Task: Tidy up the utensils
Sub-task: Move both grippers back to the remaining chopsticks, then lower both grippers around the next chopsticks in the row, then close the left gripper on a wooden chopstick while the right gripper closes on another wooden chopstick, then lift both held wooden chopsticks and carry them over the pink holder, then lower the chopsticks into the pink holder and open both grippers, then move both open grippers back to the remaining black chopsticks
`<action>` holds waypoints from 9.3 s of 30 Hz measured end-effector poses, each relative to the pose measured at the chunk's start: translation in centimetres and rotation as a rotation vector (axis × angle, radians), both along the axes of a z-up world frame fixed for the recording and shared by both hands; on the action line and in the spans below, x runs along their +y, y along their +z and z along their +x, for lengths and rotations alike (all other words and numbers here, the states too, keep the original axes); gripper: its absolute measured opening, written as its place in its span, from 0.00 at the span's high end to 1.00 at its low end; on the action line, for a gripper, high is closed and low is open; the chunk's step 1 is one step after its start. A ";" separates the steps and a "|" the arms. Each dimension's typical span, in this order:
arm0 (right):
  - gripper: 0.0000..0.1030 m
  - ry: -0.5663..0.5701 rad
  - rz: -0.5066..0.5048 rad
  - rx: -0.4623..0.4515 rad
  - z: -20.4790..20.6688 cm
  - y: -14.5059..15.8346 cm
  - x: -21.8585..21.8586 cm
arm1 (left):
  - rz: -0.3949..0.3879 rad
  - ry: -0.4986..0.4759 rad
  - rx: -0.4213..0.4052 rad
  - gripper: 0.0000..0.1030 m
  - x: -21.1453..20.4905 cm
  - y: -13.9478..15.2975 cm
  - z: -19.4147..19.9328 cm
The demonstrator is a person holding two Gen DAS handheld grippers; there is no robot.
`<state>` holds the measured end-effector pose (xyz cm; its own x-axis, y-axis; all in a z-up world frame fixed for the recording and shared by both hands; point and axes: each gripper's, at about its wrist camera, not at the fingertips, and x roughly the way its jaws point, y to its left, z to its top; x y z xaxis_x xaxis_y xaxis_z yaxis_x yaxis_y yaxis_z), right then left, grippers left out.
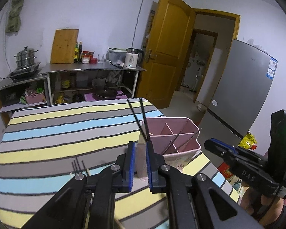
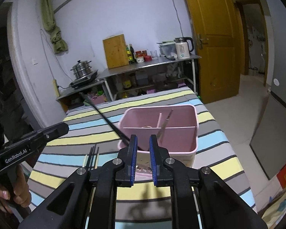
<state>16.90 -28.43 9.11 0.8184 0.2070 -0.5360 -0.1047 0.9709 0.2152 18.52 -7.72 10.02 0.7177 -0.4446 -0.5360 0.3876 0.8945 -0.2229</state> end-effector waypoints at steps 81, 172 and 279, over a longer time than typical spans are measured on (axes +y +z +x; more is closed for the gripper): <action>0.87 0.310 -0.109 0.318 6.7 -15.8 15.0 | 0.060 0.261 0.315 0.73 9.8 -16.8 4.1; 0.94 0.178 0.000 0.064 -0.7 -0.5 6.3 | 0.029 0.048 0.103 0.96 5.4 0.3 -2.4; 0.86 0.131 -0.016 -0.002 -4.6 -1.7 4.7 | 0.019 0.100 0.084 0.87 6.9 -4.9 -6.0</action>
